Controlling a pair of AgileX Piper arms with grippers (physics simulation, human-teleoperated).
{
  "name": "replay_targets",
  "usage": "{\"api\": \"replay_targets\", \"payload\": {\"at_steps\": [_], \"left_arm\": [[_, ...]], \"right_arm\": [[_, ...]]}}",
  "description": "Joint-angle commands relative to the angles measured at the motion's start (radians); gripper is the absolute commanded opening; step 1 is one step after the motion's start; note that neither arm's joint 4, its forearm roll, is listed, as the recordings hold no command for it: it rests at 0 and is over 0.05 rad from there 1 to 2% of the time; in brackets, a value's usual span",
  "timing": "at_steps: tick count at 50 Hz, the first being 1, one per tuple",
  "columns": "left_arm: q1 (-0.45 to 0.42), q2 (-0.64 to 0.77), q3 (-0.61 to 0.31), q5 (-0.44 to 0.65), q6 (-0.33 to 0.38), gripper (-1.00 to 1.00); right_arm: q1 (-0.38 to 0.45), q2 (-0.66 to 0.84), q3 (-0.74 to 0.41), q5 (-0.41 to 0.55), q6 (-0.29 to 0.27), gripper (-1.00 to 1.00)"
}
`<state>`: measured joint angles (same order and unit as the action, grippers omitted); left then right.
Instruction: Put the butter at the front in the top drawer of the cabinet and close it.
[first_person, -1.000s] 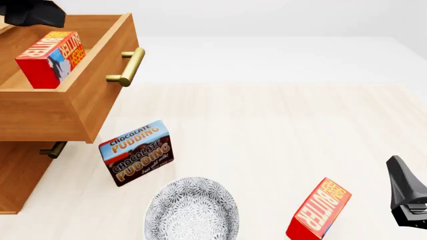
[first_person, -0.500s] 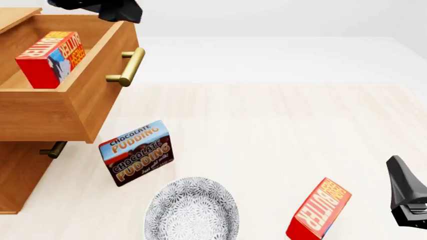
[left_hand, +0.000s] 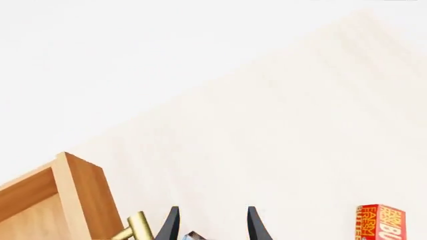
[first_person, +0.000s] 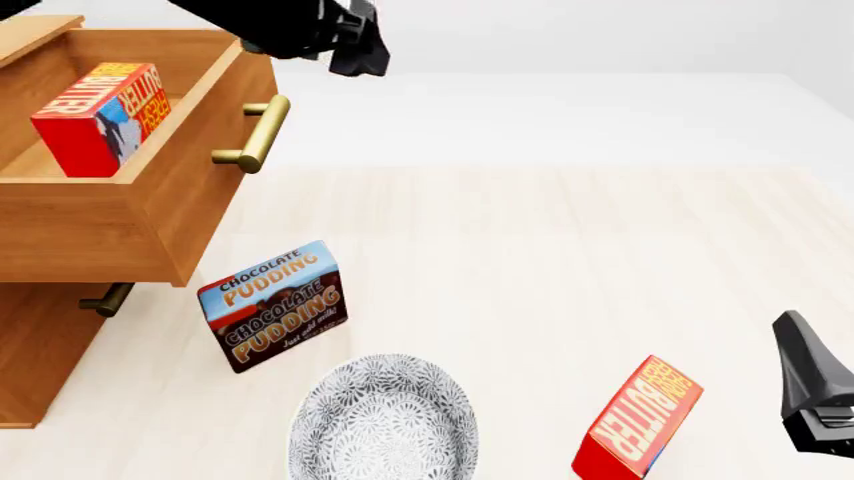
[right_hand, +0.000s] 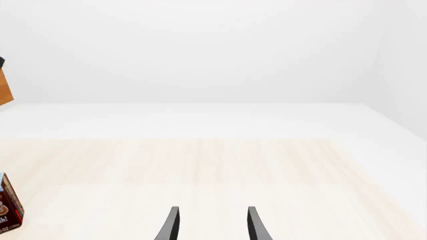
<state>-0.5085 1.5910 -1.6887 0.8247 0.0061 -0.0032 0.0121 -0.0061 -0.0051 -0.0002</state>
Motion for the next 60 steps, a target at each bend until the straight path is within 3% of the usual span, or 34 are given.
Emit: {"api": "replay_targets", "payload": {"at_steps": [1, 9, 27, 60], "left_arm": [[-0.035, 0.095, -0.006, -0.076, -0.035, 1.00], [-0.032, 0.141, 0.022, -0.145, -0.068, 1.00], [-0.007, 0.229, 0.055, -0.273, -0.062, 1.00], [0.022, 0.323, 0.115, -0.368, -0.108, 1.00]], "right_arm": [[0.000, -0.003, -0.001, 0.004, 0.000, 1.00], [0.000, -0.005, -0.001, 0.006, 0.000, 1.00], [0.000, 0.001, 0.001, -0.001, 0.000, 1.00], [0.000, 0.000, 0.000, 0.000, 0.000, 1.00]]}}
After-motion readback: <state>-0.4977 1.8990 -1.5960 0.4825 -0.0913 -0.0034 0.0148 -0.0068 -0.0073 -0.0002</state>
